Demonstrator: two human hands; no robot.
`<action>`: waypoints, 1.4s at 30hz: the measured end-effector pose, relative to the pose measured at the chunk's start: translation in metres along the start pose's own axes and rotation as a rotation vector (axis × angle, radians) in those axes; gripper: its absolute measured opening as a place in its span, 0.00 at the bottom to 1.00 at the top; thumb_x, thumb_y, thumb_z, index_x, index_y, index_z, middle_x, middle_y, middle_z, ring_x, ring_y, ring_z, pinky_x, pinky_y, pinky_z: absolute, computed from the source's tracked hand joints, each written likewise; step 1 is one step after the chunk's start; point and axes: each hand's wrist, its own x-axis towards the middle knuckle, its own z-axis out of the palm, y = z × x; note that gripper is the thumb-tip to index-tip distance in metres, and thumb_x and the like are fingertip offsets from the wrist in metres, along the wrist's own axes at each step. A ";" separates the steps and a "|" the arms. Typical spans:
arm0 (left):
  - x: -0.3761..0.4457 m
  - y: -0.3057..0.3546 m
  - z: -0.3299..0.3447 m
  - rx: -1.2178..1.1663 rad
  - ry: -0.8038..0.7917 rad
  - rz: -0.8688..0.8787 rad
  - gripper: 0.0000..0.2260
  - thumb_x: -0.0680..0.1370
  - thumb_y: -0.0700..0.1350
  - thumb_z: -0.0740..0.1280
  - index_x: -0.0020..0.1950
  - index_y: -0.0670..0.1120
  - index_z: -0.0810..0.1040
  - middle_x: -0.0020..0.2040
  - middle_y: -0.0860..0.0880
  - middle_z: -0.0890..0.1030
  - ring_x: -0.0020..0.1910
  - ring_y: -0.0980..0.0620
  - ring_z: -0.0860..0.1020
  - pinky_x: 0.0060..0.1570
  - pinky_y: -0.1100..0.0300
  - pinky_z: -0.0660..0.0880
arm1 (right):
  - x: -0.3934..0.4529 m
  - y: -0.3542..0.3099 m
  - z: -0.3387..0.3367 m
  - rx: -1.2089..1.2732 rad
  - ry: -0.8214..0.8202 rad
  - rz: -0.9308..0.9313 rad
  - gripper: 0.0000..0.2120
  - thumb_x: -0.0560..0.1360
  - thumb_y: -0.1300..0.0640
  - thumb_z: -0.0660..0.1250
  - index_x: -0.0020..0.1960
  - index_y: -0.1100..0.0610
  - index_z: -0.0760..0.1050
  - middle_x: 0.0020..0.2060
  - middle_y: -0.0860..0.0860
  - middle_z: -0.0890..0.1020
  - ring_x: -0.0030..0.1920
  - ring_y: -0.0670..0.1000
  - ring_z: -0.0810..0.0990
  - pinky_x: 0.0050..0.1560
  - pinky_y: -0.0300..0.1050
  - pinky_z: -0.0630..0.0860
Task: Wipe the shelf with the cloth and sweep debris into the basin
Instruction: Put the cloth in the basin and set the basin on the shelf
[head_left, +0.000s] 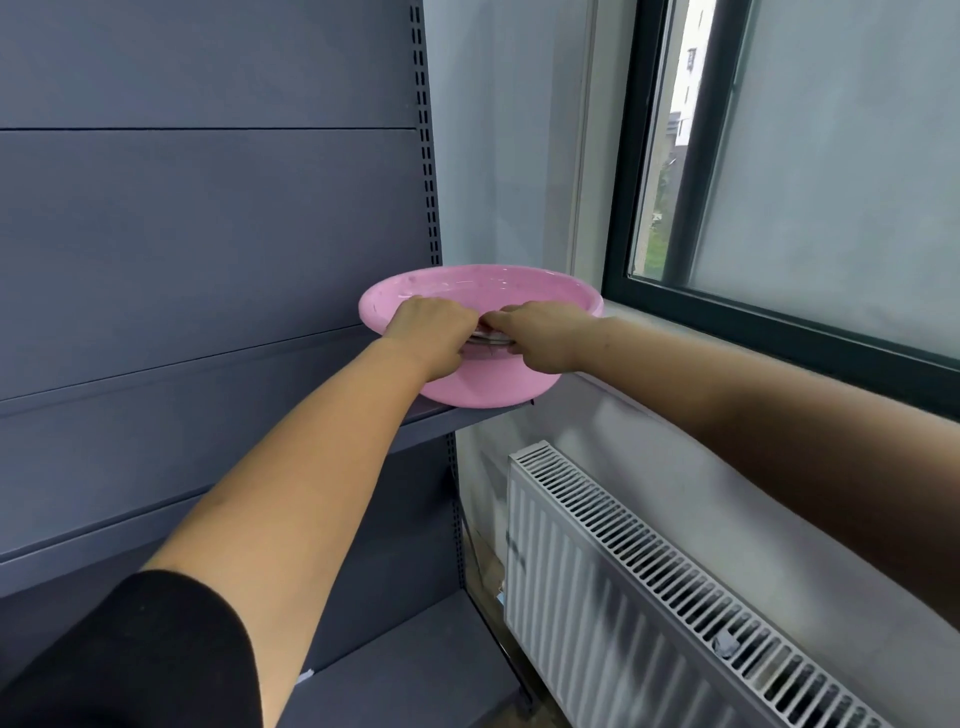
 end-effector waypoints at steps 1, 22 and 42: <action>0.001 -0.002 0.001 0.022 0.004 -0.001 0.13 0.78 0.38 0.60 0.63 0.42 0.72 0.61 0.42 0.78 0.60 0.41 0.76 0.52 0.52 0.71 | 0.003 -0.001 0.000 -0.002 0.007 -0.002 0.23 0.77 0.66 0.55 0.70 0.55 0.62 0.63 0.55 0.74 0.60 0.58 0.74 0.44 0.47 0.66; 0.020 -0.027 0.006 -0.232 -0.260 -0.110 0.13 0.76 0.38 0.60 0.61 0.41 0.72 0.57 0.43 0.77 0.49 0.45 0.74 0.48 0.53 0.72 | 0.053 -0.023 -0.018 0.298 -0.194 0.068 0.20 0.75 0.61 0.60 0.67 0.60 0.68 0.65 0.57 0.74 0.65 0.58 0.71 0.62 0.47 0.67; 0.053 -0.044 0.010 -0.479 -0.265 -0.250 0.12 0.77 0.33 0.58 0.51 0.43 0.80 0.38 0.47 0.74 0.44 0.47 0.71 0.30 0.61 0.63 | 0.079 -0.003 -0.024 0.295 -0.037 0.039 0.17 0.75 0.68 0.57 0.58 0.59 0.78 0.51 0.58 0.81 0.44 0.54 0.71 0.32 0.35 0.68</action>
